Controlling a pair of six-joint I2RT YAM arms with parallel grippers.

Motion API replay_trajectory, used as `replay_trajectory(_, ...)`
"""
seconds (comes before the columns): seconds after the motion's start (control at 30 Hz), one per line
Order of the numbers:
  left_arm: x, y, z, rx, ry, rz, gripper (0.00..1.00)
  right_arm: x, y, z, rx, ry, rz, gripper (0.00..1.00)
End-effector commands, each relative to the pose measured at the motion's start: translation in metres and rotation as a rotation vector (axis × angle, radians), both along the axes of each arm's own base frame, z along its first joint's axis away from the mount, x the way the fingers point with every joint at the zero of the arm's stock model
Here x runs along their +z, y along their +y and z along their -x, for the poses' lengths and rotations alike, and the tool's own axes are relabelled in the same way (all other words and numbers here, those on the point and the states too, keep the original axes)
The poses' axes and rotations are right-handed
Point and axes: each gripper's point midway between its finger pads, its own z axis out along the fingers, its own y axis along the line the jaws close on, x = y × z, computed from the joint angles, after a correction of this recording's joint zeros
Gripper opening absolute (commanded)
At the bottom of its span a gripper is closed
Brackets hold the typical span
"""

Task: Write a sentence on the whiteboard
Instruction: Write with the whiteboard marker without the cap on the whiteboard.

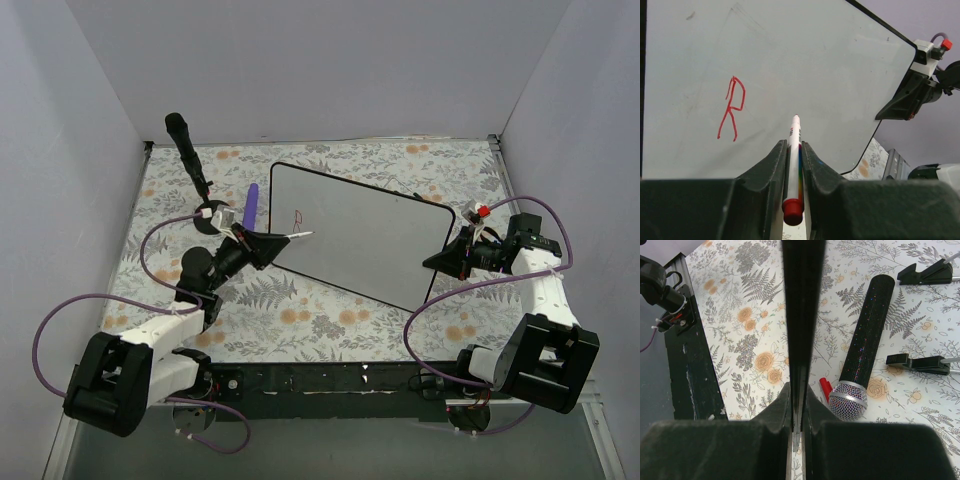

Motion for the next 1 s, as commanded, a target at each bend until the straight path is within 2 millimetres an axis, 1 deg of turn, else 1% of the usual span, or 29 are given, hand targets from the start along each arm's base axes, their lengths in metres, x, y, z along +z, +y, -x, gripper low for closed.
replay_trajectory(0.0,0.025,-0.001,-0.021,0.044,-0.084,0.002,0.0,0.002,-0.001,-0.005,0.015,-0.064,0.049,0.01)
replay_trajectory(0.13,0.036,-0.002,-0.03,0.055,-0.105,0.013,0.0,0.002,-0.002,-0.006,0.016,-0.065,0.05,0.01)
replay_trajectory(0.33,0.037,0.001,-0.039,0.095,-0.113,-0.01,0.0,0.002,-0.001,-0.005,0.017,-0.066,0.052,0.01)
replay_trajectory(0.63,0.019,0.004,-0.05,0.126,-0.071,-0.063,0.0,0.001,-0.001,-0.005,0.016,-0.062,0.05,0.01)
replay_trajectory(0.8,0.005,0.005,-0.055,0.139,-0.036,-0.097,0.0,0.001,-0.001,-0.006,0.016,-0.061,0.052,0.01)
replay_trajectory(0.9,-0.001,0.006,-0.055,0.141,-0.014,-0.119,0.0,0.001,-0.001,-0.006,0.016,-0.06,0.051,0.01)
replay_trajectory(0.97,-0.007,0.006,-0.051,0.138,-0.005,-0.13,0.0,0.001,-0.001,-0.005,0.016,-0.061,0.052,0.01)
